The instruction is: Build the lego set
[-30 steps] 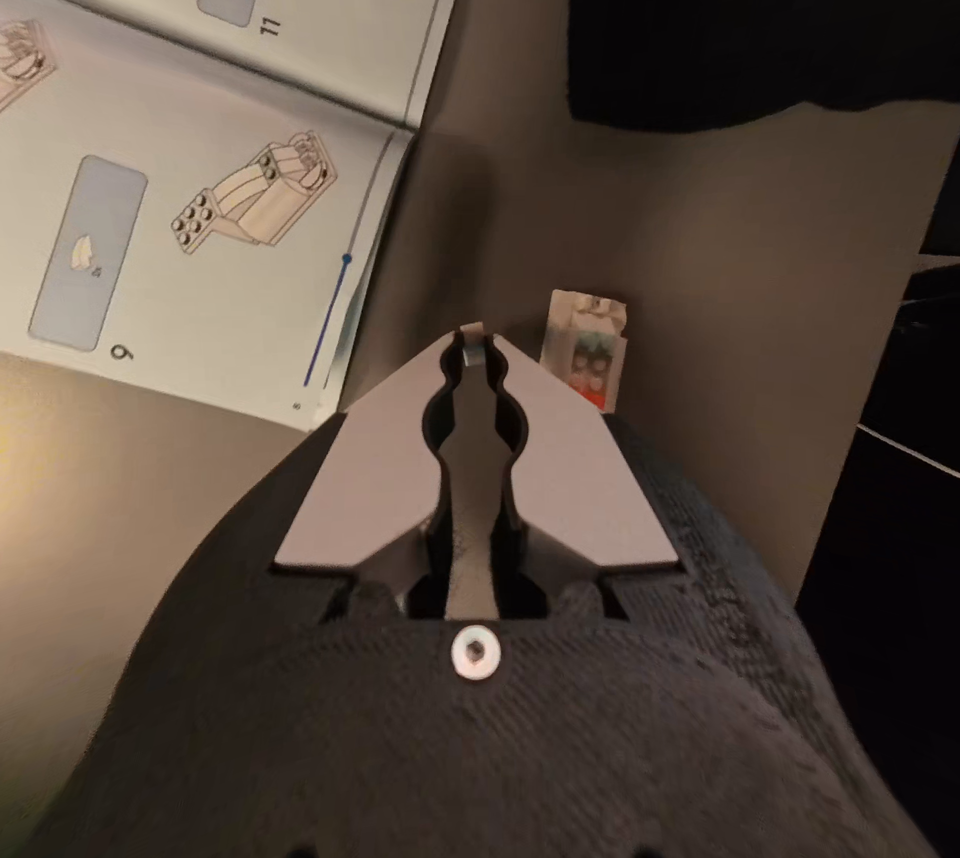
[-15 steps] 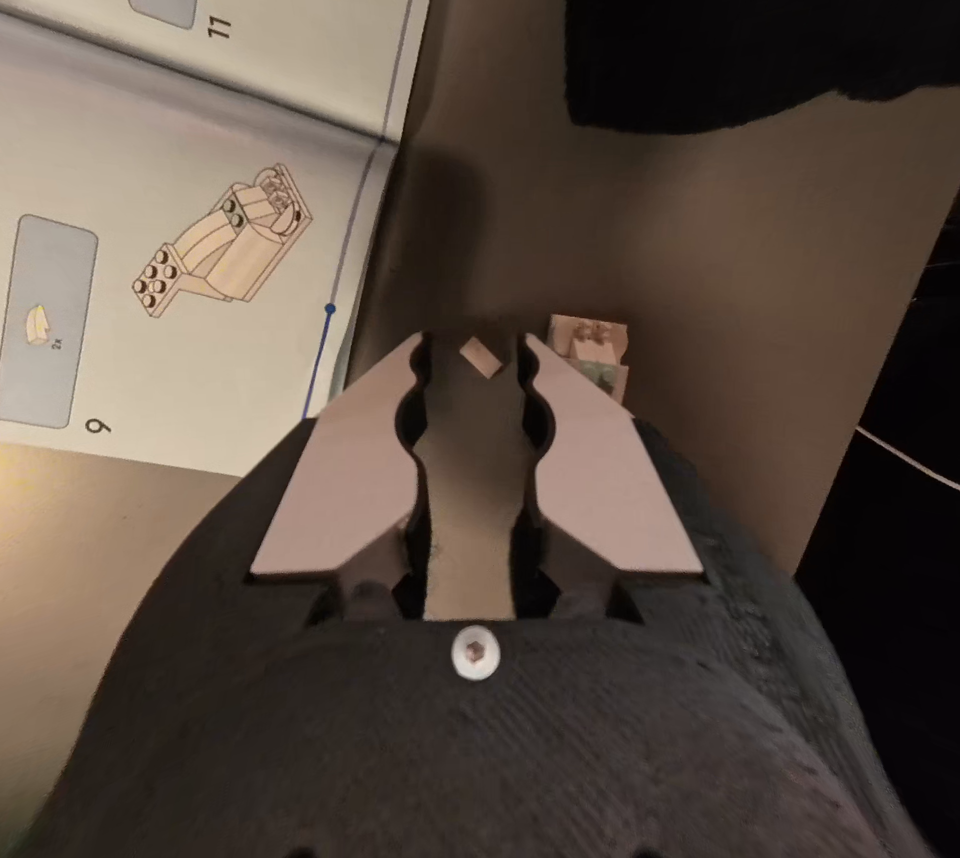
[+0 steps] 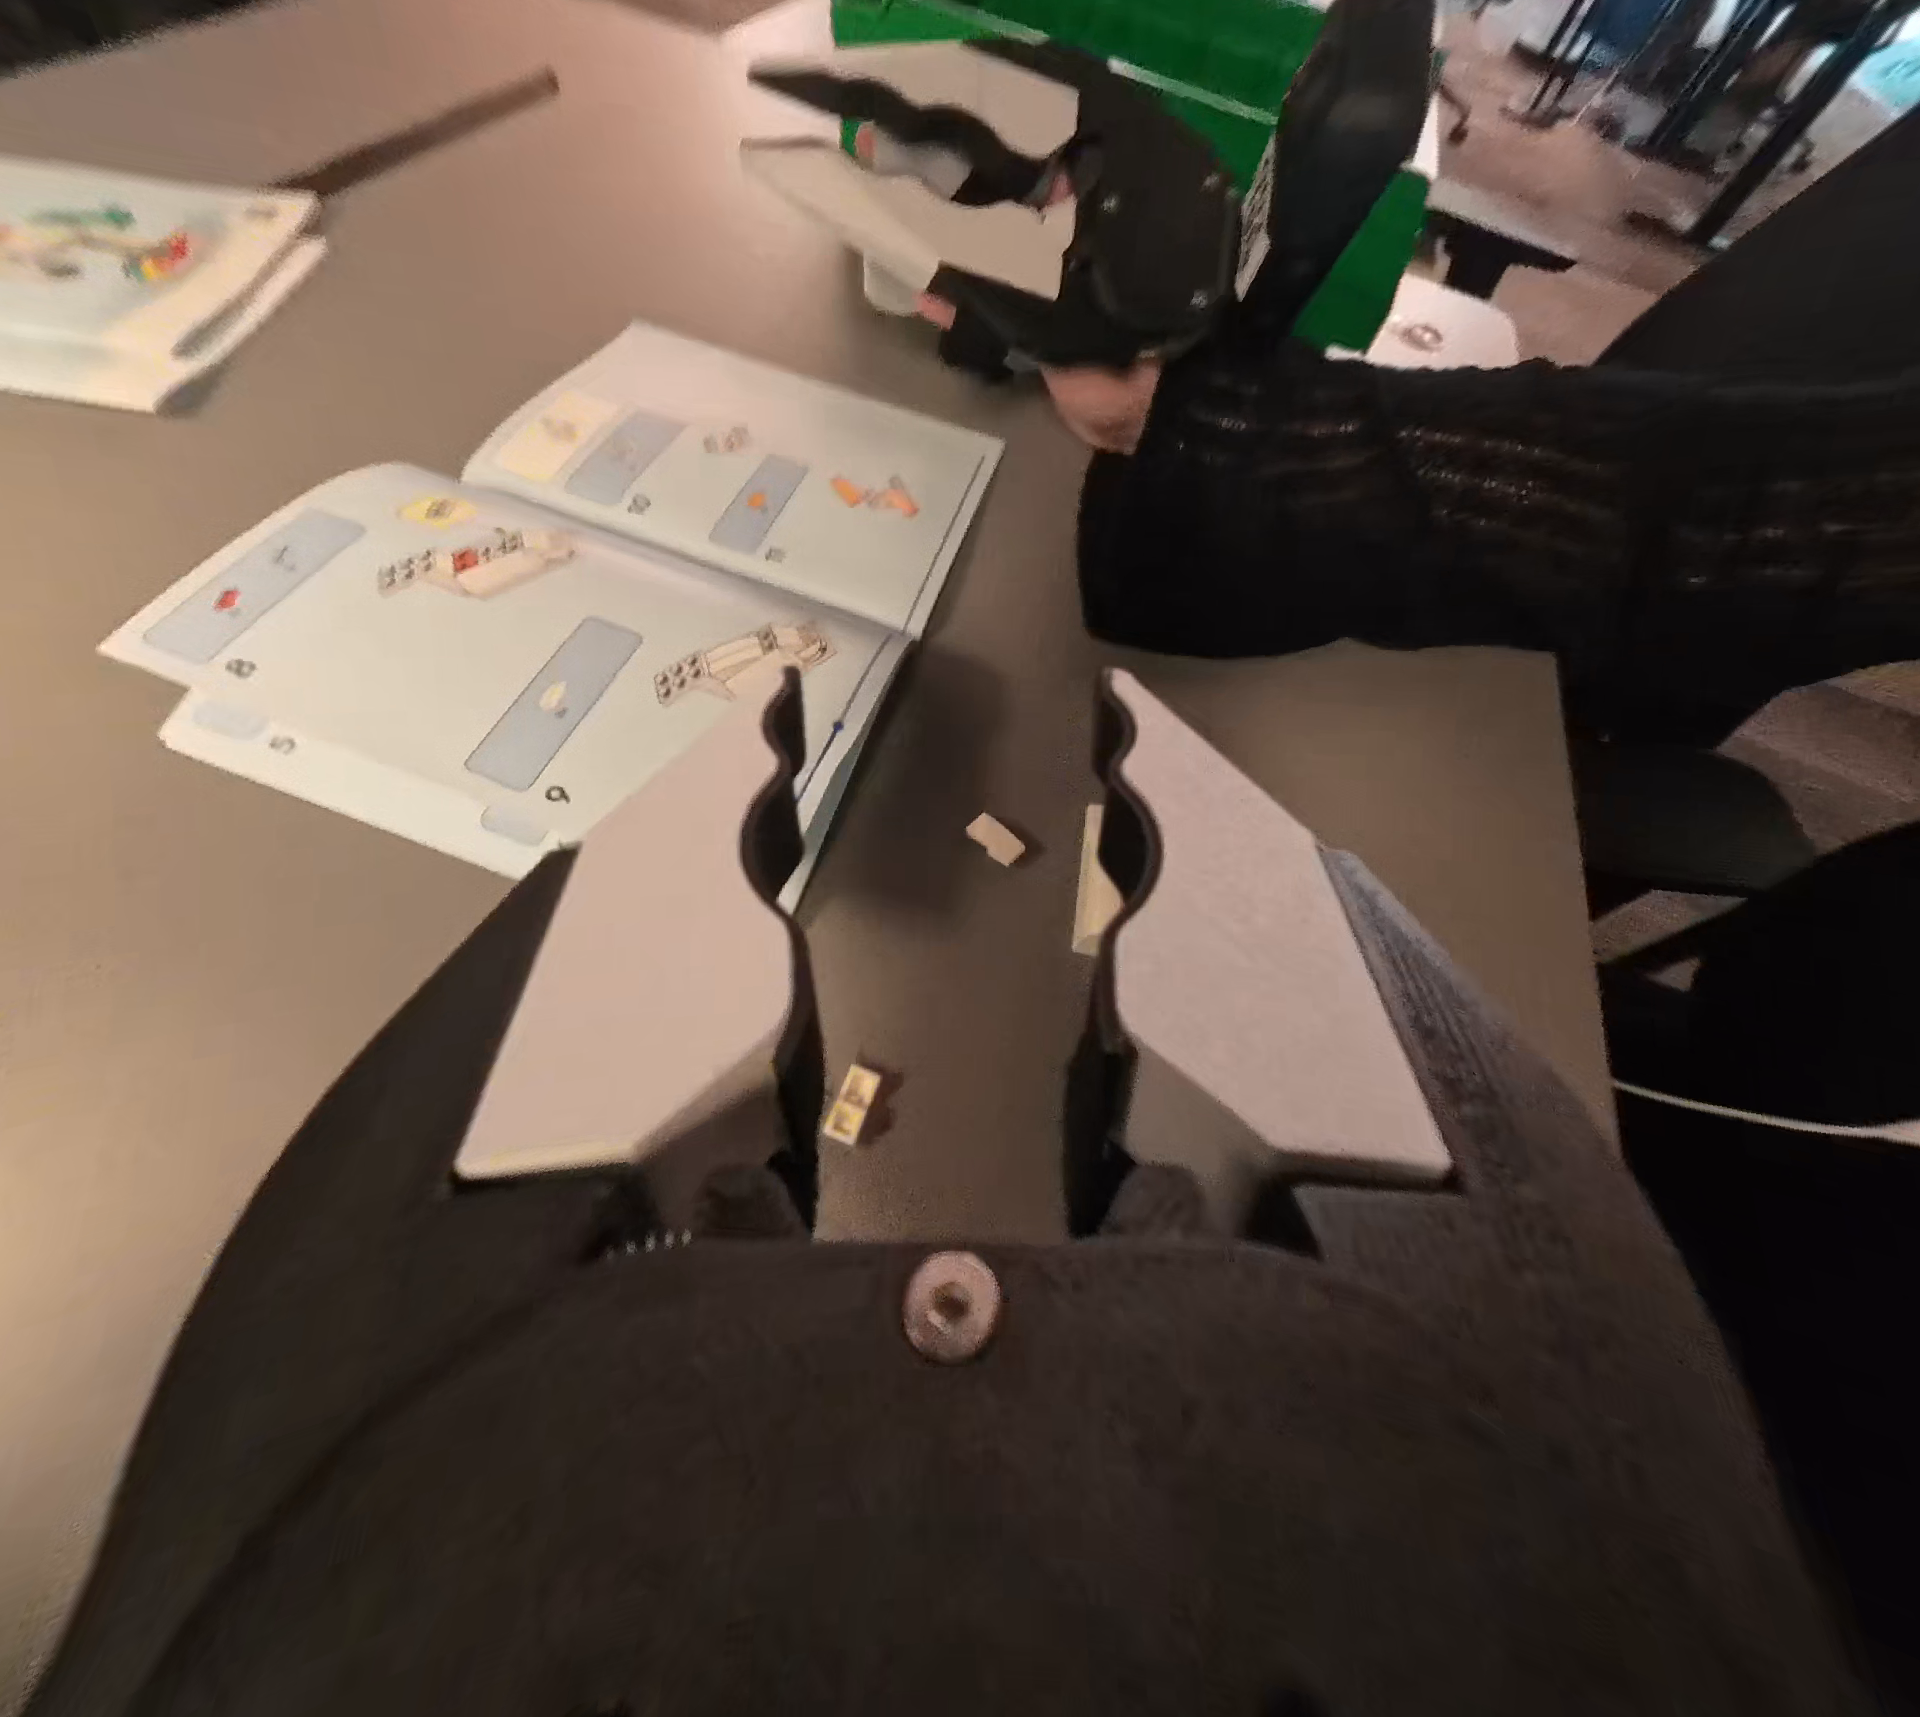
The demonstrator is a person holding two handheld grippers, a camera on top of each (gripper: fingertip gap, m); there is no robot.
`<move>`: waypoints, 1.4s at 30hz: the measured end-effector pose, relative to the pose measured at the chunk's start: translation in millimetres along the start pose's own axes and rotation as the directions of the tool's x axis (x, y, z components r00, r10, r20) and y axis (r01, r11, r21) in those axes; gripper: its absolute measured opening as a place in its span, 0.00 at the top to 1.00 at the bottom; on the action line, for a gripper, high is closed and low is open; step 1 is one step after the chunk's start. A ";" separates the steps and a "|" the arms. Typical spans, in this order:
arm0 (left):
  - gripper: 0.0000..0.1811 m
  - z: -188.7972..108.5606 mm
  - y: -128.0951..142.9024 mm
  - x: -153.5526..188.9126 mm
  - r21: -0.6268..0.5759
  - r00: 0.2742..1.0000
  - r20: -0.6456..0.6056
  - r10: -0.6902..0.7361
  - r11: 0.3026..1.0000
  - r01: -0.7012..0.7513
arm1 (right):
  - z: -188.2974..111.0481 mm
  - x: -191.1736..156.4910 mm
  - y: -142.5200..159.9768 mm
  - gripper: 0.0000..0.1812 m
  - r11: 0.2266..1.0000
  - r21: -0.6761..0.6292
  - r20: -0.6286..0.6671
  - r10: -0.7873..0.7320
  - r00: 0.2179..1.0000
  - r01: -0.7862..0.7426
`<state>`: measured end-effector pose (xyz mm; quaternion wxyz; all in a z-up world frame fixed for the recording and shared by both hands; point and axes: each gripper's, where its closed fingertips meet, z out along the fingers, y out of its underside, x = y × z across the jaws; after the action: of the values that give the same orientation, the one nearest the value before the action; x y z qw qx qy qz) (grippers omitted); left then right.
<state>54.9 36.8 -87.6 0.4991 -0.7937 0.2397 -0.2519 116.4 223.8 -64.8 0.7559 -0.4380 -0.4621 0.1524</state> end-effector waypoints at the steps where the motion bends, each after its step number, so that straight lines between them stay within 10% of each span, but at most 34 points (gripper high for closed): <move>1: 0.69 -1.8 0.4 0.0 0.041 1.000 0.007 0.030 0.999 -0.031 | -1.2 -2.3 -3.2 0.90 1.000 0.006 0.010 -0.009 1.000 0.009; 7: 0.71 -15.1 2.9 -13.6 0.159 0.992 0.078 0.101 0.981 -0.112 | -12.6 -47.0 -53.9 0.89 0.989 0.138 0.196 -0.071 0.978 0.044; 10: 0.71 -22.2 5.7 -20.9 0.191 0.986 0.114 0.123 0.971 -0.143 | -24.3 -103.9 -69.1 0.89 0.989 0.146 0.484 -0.070 0.872 -0.001; 18: 0.75 -39.9 -11.2 -15.6 0.375 0.972 0.177 0.156 0.902 -0.213 | -55.3 -211.9 -80.3 0.89 0.925 -0.356 0.852 0.379 0.360 -0.132; 25: 0.76 -52.7 -17.3 -17.1 0.430 0.974 0.187 0.128 0.881 -0.198 | -51.9 -258.3 -65.1 0.87 0.866 -0.500 0.841 0.479 0.249 0.023; 36: 0.76 -54.2 -16.4 -21.9 0.430 0.972 0.200 0.122 0.880 -0.199 | -47.8 -268.3 -57.6 0.96 0.885 -0.452 0.867 0.407 0.289 0.109; 42: 0.77 -54.8 -16.7 -22.3 0.419 0.964 0.223 0.144 0.879 -0.228 | -48.1 -190.0 -48.4 0.97 0.863 -0.161 0.805 -0.166 0.570 0.479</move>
<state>5.1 20.5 -55.4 0.7079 -0.6528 0.2046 -0.1755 47.9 50.4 -142.4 0.4064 -0.3681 -0.8312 0.0921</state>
